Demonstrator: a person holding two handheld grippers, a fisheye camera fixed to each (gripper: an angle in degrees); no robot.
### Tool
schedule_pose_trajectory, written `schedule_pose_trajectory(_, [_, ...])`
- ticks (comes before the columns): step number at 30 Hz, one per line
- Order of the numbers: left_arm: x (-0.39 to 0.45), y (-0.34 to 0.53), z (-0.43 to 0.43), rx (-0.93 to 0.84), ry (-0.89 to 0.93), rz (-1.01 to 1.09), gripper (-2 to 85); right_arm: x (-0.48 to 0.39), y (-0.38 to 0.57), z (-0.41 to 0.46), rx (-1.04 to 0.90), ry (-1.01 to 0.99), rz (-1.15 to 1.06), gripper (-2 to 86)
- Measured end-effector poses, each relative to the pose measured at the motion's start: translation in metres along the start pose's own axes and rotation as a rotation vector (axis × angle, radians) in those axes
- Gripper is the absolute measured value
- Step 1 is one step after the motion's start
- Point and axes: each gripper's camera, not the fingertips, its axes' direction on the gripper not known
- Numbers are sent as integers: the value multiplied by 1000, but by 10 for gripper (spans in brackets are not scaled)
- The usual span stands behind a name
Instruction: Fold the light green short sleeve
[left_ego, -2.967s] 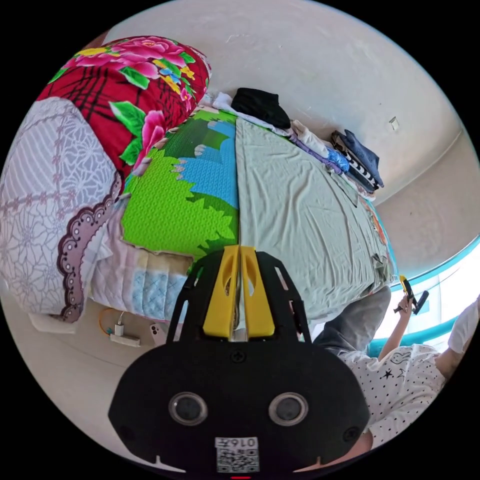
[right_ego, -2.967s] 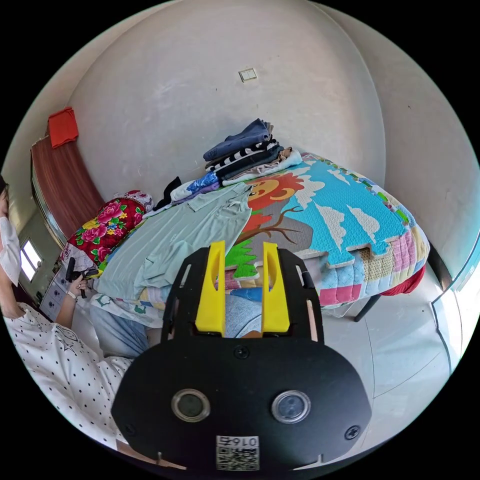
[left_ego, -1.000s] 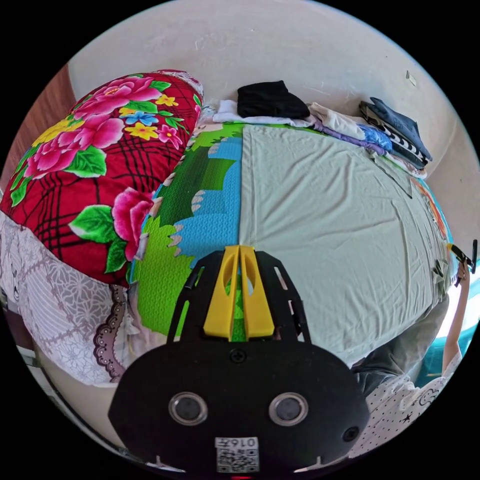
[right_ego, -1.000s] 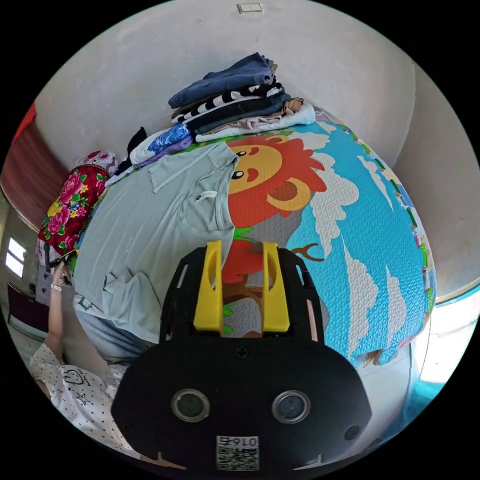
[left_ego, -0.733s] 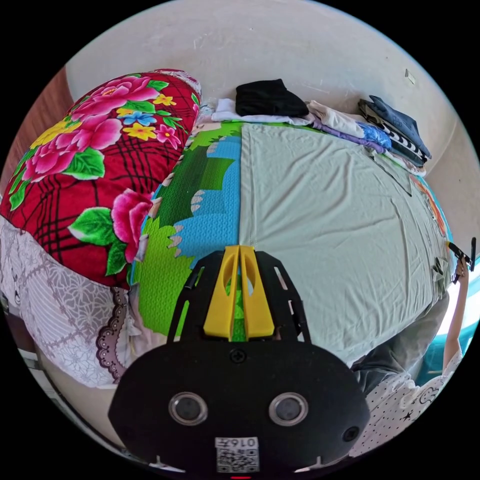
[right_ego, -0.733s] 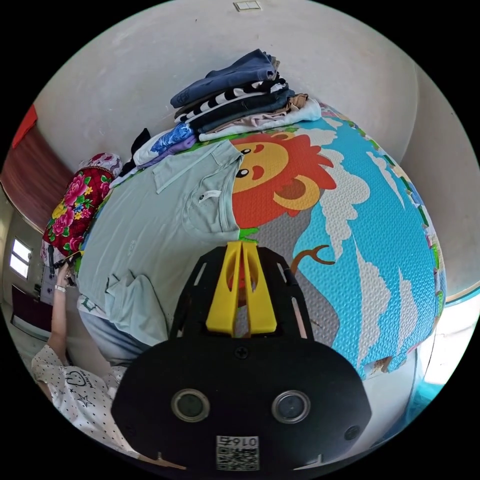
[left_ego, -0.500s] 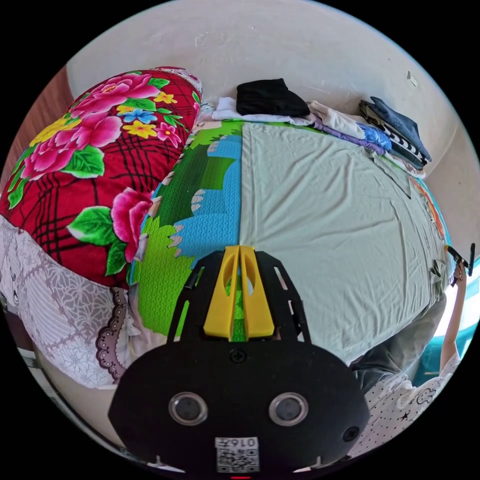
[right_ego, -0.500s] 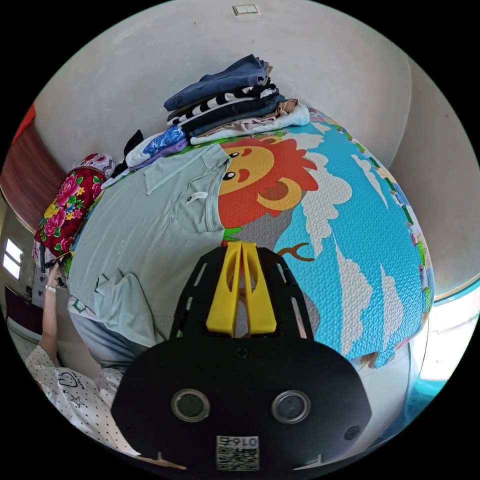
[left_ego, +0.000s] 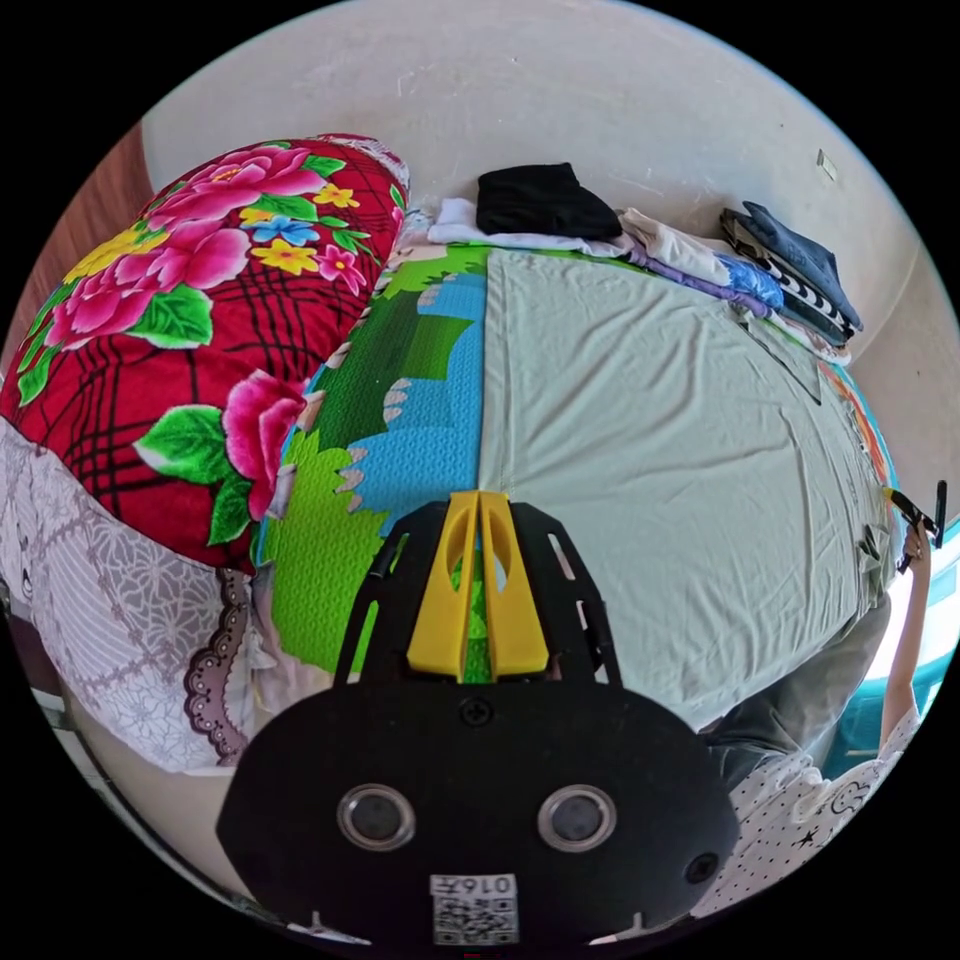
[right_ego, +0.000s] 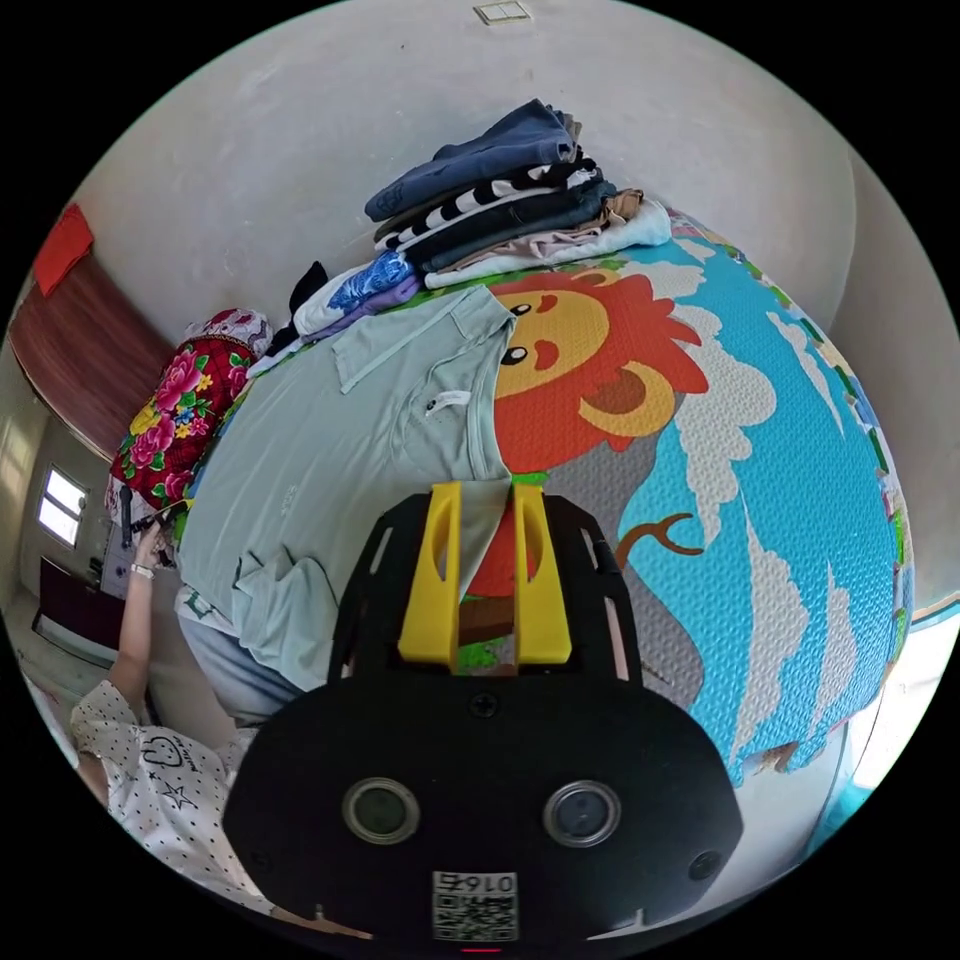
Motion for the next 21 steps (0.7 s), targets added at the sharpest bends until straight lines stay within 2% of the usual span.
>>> schedule_pose_trajectory(5, [-11,5,13,0,22,-11,-10,-5,-3,25,-29,48,-36,6])
schedule_pose_trajectory(16, [-34,14,46,-9,32,-21,-10,26,2,51,4,36,7,0])
schedule_pose_trajectory(21, [-49,22,62,-2,107,-28,-8,32,1,65,21,-11,11,4])
